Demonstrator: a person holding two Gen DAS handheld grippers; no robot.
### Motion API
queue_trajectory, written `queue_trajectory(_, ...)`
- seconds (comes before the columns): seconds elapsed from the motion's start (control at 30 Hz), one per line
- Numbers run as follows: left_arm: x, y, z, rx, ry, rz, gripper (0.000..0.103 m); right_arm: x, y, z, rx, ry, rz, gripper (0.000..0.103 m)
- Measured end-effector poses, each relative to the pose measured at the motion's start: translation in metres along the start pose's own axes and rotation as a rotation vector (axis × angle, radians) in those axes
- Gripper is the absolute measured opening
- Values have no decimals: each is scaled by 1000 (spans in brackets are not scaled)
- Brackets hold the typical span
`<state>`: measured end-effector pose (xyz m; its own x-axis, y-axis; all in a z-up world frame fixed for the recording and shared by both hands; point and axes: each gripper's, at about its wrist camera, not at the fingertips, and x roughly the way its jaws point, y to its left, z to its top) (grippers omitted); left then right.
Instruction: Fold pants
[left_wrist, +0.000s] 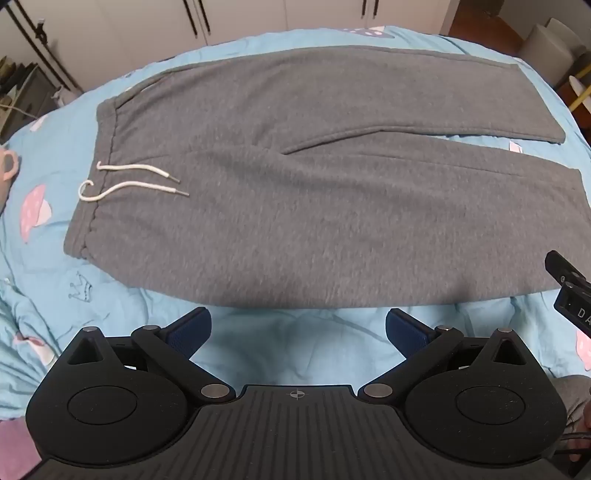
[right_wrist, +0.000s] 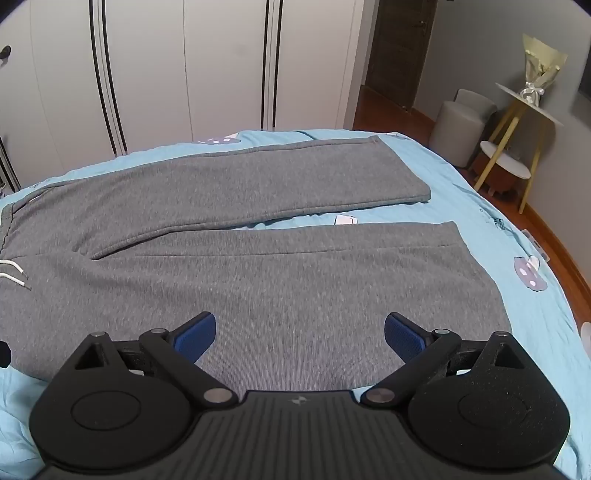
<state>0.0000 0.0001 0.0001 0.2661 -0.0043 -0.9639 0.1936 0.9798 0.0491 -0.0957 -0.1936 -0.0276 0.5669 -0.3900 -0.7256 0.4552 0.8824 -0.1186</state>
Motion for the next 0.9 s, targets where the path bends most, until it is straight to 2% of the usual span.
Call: queue_trajectory(0.9,1,1,1,-7,7,0,103,2,7,-1,-39,9,22,98)
